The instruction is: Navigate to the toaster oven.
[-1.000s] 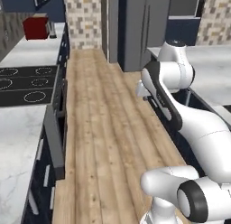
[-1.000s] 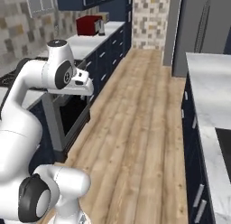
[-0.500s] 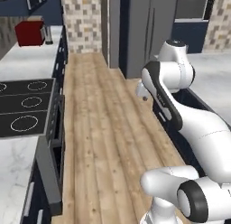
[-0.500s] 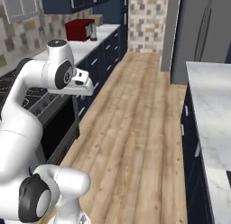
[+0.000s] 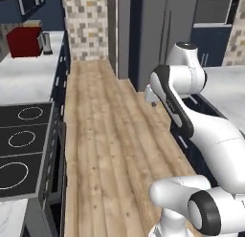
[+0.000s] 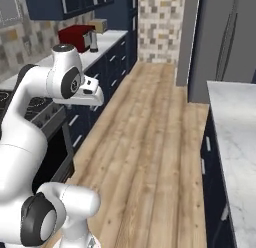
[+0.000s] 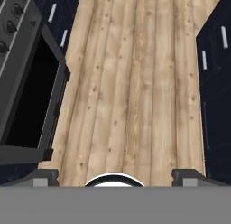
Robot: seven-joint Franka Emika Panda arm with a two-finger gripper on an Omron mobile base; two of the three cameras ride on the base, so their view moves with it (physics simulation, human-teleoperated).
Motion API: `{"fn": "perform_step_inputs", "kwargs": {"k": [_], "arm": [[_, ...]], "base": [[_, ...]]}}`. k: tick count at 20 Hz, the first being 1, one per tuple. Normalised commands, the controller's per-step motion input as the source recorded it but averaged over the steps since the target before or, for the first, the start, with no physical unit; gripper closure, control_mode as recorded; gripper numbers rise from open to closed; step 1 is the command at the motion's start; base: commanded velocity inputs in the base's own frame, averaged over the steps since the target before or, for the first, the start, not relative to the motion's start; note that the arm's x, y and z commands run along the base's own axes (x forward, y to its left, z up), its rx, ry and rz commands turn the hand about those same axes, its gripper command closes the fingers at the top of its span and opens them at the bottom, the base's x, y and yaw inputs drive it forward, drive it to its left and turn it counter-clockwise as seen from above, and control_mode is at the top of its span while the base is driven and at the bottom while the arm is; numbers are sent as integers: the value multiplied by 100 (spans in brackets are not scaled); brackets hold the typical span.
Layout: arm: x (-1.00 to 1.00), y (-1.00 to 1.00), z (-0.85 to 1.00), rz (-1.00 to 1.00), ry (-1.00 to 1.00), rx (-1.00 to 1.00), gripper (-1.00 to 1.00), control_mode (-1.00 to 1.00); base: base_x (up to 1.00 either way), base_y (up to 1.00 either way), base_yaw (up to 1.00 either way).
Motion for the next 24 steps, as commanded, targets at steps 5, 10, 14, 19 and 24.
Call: {"fn": "perform_step_inputs", "kwargs": {"k": [5,10,14,19,24], "arm": [[0,0,0,0,0,0,-100,100],[0,0,0,0,0,0,-100,100],[0,0,0,0,0,0,-100,100],[0,0,0,0,0,0,-100,100],[0,0,0,0,0,0,-100,100]], "base": [[100,-20,-2],[100,-20,-2],[100,-20,-2],[100,-20,-2],[100,-20,-1]]}}
